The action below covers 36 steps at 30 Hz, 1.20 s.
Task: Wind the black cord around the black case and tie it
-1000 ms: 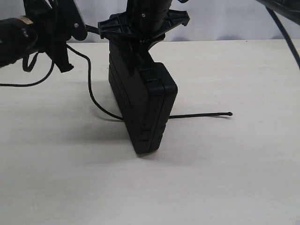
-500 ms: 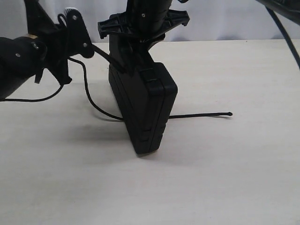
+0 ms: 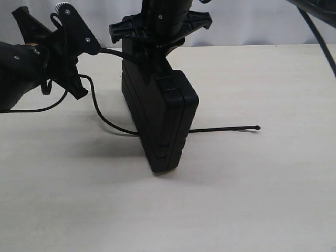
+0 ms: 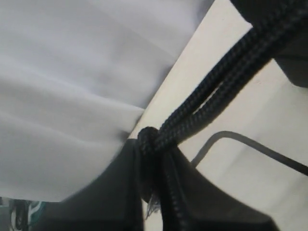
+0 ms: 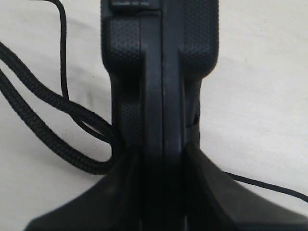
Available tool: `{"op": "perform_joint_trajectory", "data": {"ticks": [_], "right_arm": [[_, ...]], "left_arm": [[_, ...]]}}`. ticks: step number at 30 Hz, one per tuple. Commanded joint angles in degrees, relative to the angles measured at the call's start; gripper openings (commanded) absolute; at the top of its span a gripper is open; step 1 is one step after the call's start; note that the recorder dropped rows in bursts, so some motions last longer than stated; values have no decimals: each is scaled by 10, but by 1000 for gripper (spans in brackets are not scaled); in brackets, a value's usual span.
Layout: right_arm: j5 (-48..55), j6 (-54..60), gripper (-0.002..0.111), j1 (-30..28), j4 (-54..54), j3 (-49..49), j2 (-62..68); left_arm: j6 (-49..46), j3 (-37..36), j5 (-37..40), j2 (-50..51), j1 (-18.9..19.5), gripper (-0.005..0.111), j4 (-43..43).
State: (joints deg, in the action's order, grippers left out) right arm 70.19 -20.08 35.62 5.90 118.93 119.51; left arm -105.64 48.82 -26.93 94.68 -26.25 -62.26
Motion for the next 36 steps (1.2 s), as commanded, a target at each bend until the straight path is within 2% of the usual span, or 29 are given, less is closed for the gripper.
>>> {"op": "perform_joint_trajectory", "data": {"ticks": [1, 4, 7, 12, 15, 20, 27, 31, 36], "right_arm": [[-2, 7, 4, -2, -4, 3, -10], [-2, 7, 4, -2, -4, 3, -10], [-2, 7, 4, -2, -6, 3, -10], [-2, 8, 4, -2, -8, 3, -10], [-2, 8, 4, -2, -8, 3, -10], [-2, 8, 4, -2, -8, 3, -10], [-2, 8, 4, -2, -40, 3, -10], [-2, 8, 4, -2, -55, 3, -10], [-2, 8, 4, -2, -91, 3, -10]], "left_arm": [[8, -1, 16, -4, -17, 0, -15], [-13, -1, 10, -4, -58, 0, -12], [-25, -1, -12, -4, -71, 0, -21], [-25, -1, 7, -4, -86, 0, -19], [-89, -1, 13, -4, -114, 0, -14], [-107, -1, 1, -4, -118, 0, -23], [-107, -1, -156, -4, -118, 0, -52], [-105, -1, -157, -4, -118, 0, -71], [-172, -9, -151, -4, -118, 0, -106]]}}
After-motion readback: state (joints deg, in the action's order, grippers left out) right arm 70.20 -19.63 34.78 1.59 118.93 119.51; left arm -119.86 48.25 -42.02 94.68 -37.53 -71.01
